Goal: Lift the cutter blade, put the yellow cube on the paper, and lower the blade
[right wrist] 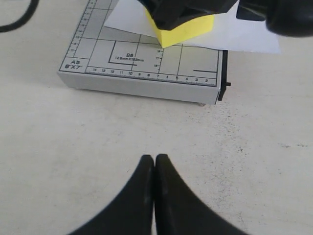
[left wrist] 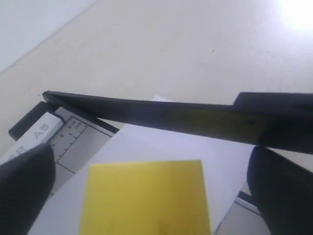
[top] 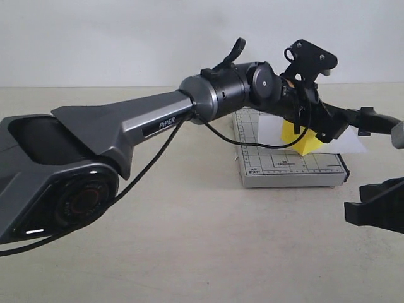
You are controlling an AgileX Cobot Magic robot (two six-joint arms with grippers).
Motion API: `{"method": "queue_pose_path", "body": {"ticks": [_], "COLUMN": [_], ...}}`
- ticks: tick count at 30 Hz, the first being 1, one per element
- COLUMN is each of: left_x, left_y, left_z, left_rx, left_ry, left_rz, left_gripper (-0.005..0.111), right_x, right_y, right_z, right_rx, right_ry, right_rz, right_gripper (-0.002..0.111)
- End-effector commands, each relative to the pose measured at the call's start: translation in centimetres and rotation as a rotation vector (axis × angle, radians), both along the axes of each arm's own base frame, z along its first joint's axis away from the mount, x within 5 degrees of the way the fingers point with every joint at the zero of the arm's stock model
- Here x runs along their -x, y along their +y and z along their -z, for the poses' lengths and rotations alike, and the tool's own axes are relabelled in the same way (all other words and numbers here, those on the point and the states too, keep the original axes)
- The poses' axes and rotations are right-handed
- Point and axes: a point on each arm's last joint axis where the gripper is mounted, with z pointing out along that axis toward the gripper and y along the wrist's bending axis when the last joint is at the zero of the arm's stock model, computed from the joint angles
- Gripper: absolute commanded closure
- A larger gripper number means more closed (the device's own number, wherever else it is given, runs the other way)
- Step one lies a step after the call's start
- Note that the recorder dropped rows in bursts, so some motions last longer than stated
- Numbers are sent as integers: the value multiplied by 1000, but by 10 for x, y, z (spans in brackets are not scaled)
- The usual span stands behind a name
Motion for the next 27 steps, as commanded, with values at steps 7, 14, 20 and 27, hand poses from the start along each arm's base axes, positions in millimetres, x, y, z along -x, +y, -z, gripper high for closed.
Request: {"method": "queue_pose_path", "body": {"ticks": [7, 14, 20, 27], "left_x": [13, 27, 25, 20], "left_y": [19, 38, 55, 72], "left_z": [-88, -107, -107, -99], "left_rx": [5, -189, -278, -300], "left_ry": [31, 91, 174, 278], "left_rz": [-84, -57, -138, -215], "left_gripper": [22, 100, 102, 102], "right_x": [0, 0, 0, 0], "right_y": [1, 2, 2, 2], "right_z": [-2, -2, -2, -2], "right_rx": [-3, -2, -2, -2], "right_ry": [-6, -6, -6, -6], "right_rz": [-11, -27, -27, -27], "right_gripper": [108, 108, 108, 108]}}
